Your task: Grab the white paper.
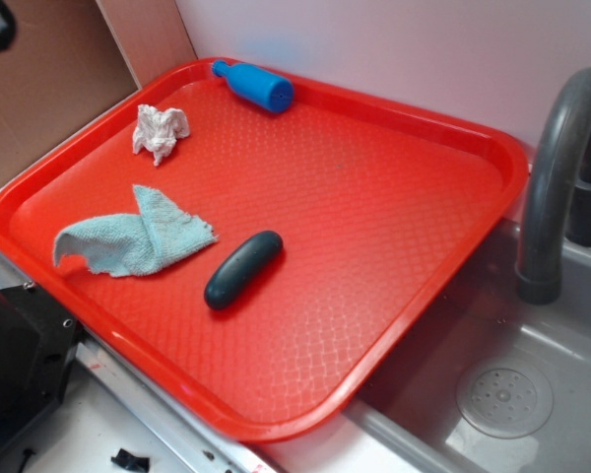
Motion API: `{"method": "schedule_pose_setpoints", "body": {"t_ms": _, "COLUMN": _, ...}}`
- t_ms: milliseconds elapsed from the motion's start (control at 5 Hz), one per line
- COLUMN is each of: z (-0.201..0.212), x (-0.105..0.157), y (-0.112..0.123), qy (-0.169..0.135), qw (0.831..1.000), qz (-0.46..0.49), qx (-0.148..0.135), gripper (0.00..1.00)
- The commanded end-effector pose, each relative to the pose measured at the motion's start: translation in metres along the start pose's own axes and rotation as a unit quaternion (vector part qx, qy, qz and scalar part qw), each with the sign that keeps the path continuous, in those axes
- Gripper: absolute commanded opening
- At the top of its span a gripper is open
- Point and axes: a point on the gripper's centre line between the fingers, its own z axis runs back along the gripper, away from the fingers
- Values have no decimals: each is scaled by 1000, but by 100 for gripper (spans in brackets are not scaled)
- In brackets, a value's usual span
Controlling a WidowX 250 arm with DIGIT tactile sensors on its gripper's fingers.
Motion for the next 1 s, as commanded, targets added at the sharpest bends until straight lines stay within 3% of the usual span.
{"method": "schedule_pose_setpoints", "body": {"t_ms": 0, "z": -49, "x": 36, "y": 42, "qy": -33, "qw": 998, "qz": 57, "qx": 20, "gripper": 100}}
{"method": "schedule_pose_setpoints", "body": {"t_ms": 200, "z": -81, "x": 56, "y": 52, "qy": -42, "qw": 998, "qz": 51, "qx": 24, "gripper": 100}}
{"method": "schedule_pose_setpoints", "body": {"t_ms": 400, "z": -119, "x": 79, "y": 62, "qy": -33, "qw": 999, "qz": 35, "qx": -9, "gripper": 100}}
{"method": "schedule_pose_setpoints", "body": {"t_ms": 600, "z": -149, "x": 93, "y": 76, "qy": -6, "qw": 999, "qz": 43, "qx": 2, "gripper": 100}}
{"method": "schedule_pose_setpoints", "body": {"t_ms": 800, "z": -180, "x": 99, "y": 97, "qy": 43, "qw": 998, "qz": 54, "qx": -13, "gripper": 100}}
